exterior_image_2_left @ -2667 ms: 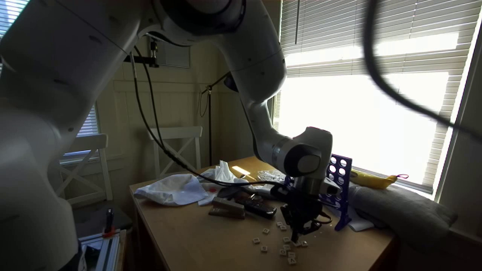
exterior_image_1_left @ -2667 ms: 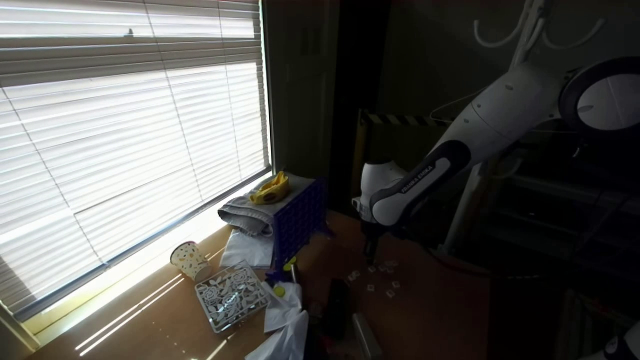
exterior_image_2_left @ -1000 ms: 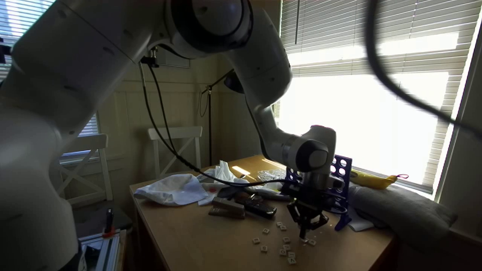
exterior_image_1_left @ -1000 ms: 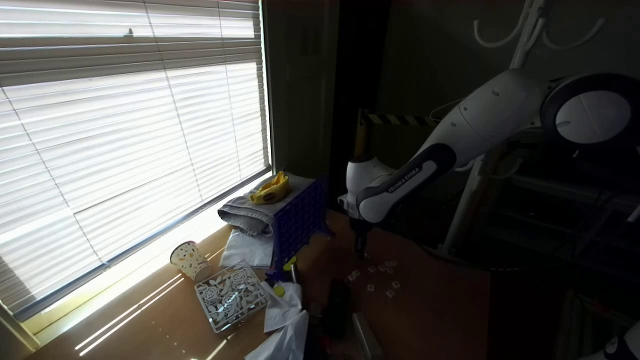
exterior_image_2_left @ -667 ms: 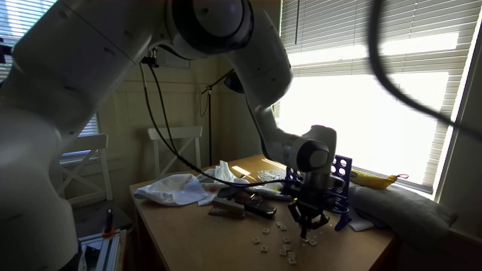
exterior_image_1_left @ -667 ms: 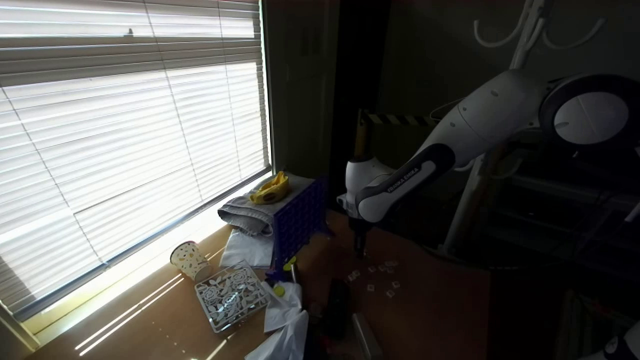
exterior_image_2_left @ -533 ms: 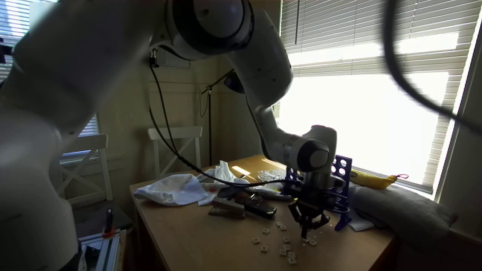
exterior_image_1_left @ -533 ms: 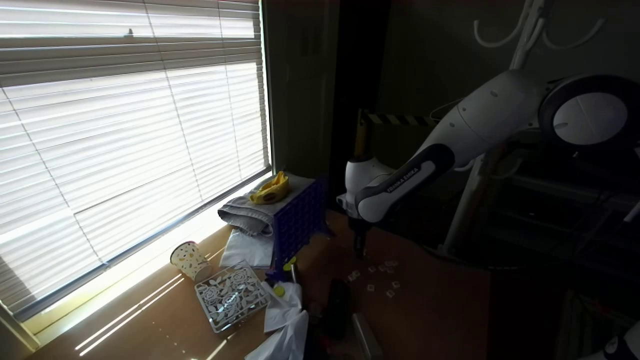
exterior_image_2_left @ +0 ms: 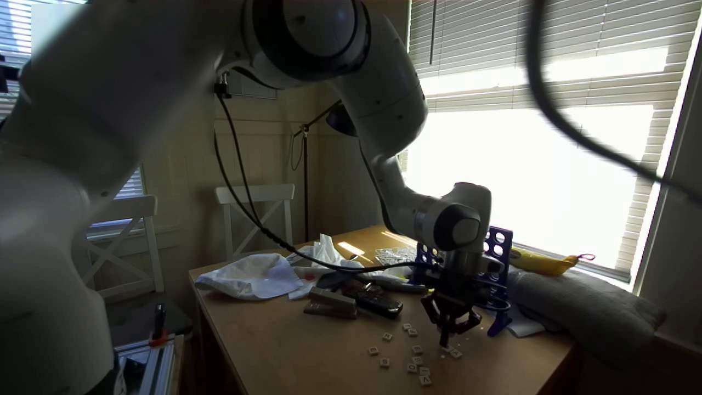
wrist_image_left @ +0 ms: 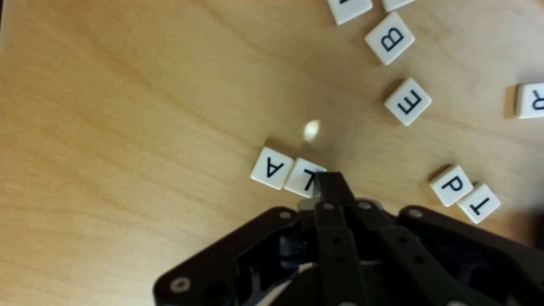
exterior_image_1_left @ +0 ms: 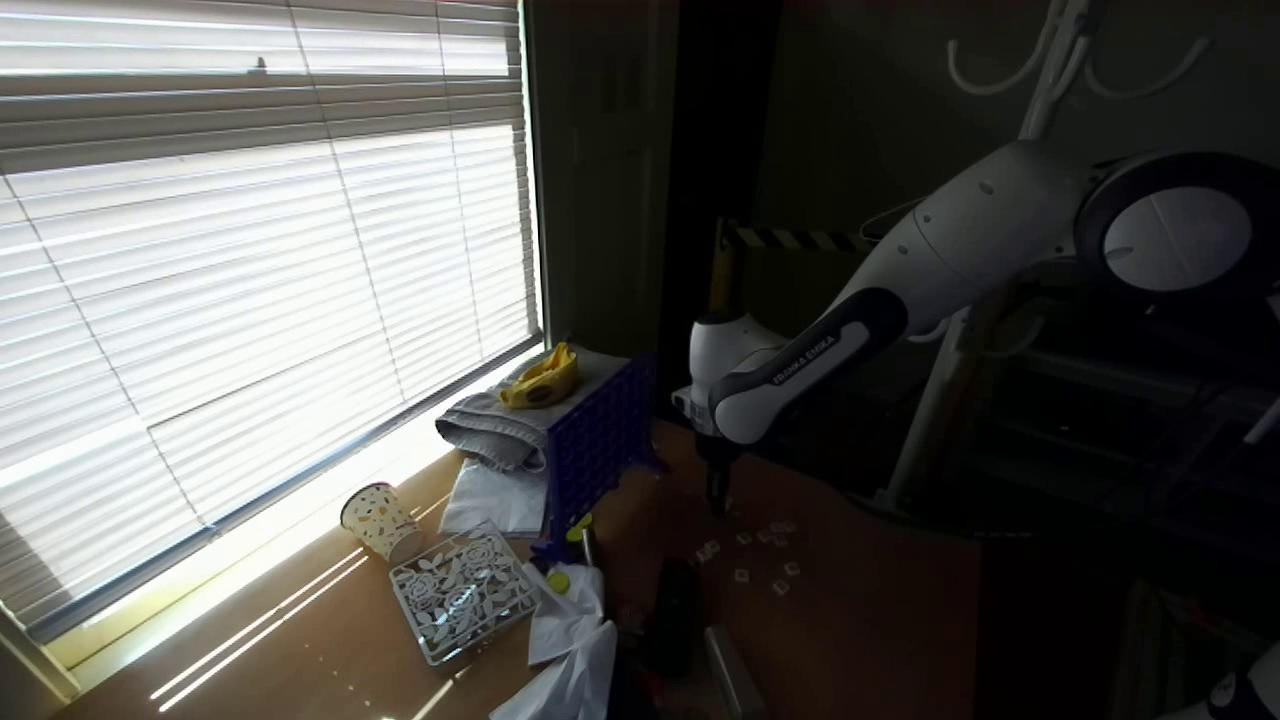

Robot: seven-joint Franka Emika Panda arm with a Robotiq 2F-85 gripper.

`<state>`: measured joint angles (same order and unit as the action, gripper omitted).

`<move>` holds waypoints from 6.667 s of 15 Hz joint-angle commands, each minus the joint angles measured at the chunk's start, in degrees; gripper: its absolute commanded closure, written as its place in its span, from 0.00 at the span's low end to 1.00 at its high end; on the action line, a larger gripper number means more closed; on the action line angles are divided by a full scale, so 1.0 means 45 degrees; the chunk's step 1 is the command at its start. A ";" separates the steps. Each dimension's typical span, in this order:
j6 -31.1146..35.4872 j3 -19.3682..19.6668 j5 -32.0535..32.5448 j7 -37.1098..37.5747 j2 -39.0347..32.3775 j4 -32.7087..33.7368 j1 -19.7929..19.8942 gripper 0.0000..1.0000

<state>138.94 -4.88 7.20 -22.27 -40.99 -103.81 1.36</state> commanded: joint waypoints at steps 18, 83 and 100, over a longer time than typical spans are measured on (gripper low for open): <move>0.2169 -0.0474 -0.0904 0.1090 0.1653 -0.2258 0.0267 1.00; 0.4161 -0.0262 -0.3212 0.2492 0.1859 -0.4519 0.1406 1.00; 0.4393 -0.0392 -0.2799 0.0861 0.1729 -0.3984 0.2129 1.00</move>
<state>158.18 -5.73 -6.02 -16.32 -32.31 -122.86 9.63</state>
